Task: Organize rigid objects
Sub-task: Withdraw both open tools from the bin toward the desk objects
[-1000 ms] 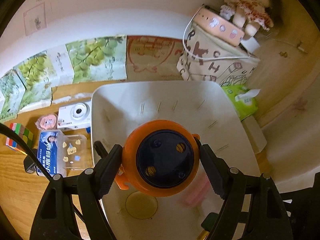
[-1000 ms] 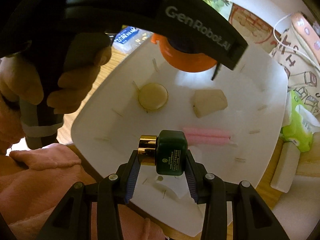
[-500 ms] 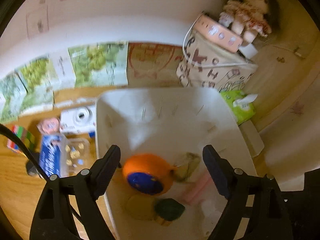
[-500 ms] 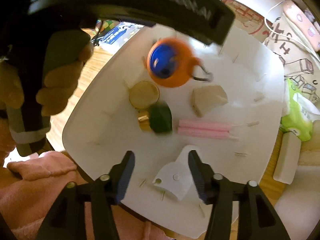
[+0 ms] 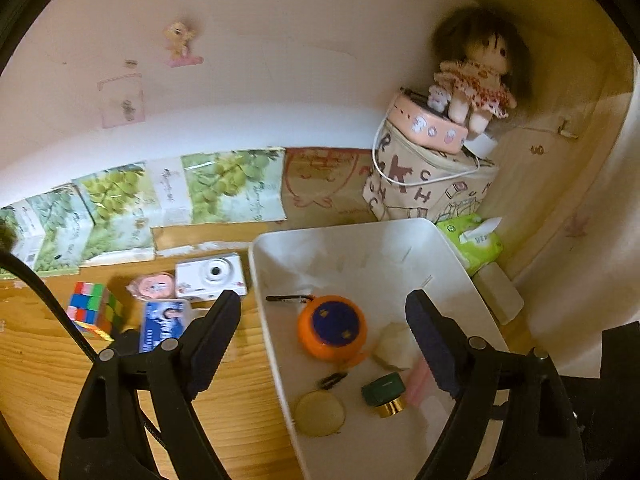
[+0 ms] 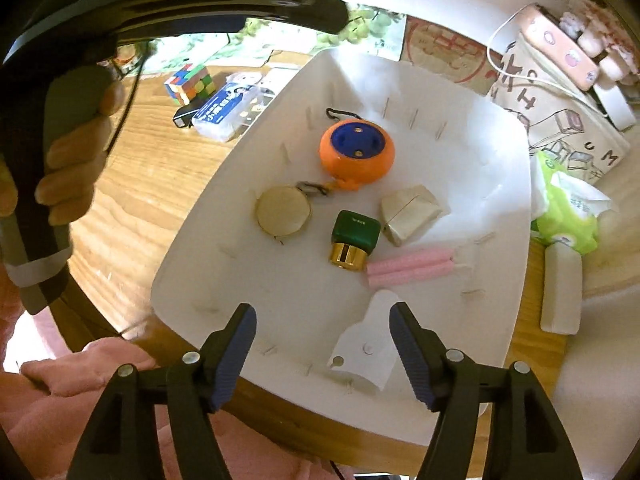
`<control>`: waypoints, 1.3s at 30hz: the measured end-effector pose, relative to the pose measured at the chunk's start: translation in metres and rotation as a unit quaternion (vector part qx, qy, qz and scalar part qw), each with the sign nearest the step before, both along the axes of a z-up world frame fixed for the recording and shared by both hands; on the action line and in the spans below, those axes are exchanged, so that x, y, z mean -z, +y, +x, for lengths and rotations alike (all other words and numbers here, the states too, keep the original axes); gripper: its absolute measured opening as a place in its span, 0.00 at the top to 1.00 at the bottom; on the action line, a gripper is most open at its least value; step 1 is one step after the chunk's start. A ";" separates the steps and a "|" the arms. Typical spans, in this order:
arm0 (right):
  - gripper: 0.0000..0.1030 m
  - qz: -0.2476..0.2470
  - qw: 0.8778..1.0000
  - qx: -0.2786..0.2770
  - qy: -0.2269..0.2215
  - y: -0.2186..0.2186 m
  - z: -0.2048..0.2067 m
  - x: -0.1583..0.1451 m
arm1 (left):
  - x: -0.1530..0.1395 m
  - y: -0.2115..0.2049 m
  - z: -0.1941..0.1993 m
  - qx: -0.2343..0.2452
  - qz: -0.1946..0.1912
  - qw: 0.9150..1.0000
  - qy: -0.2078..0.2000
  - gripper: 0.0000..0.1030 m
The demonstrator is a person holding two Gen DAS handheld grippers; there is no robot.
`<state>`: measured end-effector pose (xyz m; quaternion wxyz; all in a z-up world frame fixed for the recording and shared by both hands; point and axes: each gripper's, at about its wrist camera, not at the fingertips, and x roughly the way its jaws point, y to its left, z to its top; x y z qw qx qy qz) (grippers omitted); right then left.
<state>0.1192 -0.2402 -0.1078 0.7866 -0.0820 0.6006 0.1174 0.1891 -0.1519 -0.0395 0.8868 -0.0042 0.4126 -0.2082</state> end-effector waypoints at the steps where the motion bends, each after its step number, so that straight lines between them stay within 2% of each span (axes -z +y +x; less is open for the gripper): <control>1: 0.28 -0.001 1.000 0.005 -0.005 0.003 -0.001 -0.001 | -0.001 0.005 -0.002 -0.001 -0.001 1.000 -0.002 0.16; 9: 0.29 0.018 0.998 0.044 -0.042 0.029 -0.011 -0.020 | -0.009 0.052 -0.013 -0.005 -0.011 1.000 -0.019 0.16; 18: 0.28 0.043 0.992 0.084 -0.089 0.070 -0.017 -0.038 | -0.007 0.112 -0.019 -0.018 -0.014 1.000 -0.005 0.16; 21: 0.25 0.052 0.989 0.097 -0.096 0.084 -0.016 -0.041 | -0.008 0.132 -0.018 -0.023 -0.015 1.000 -0.003 0.16; 31: 0.24 0.075 0.984 0.125 -0.105 0.131 -0.005 -0.036 | -0.007 0.185 -0.009 -0.018 0.024 0.999 -0.012 0.16; 39: 0.24 0.086 0.980 0.146 -0.104 0.160 0.014 -0.025 | 0.009 0.217 0.012 -0.011 0.045 0.999 0.021 0.16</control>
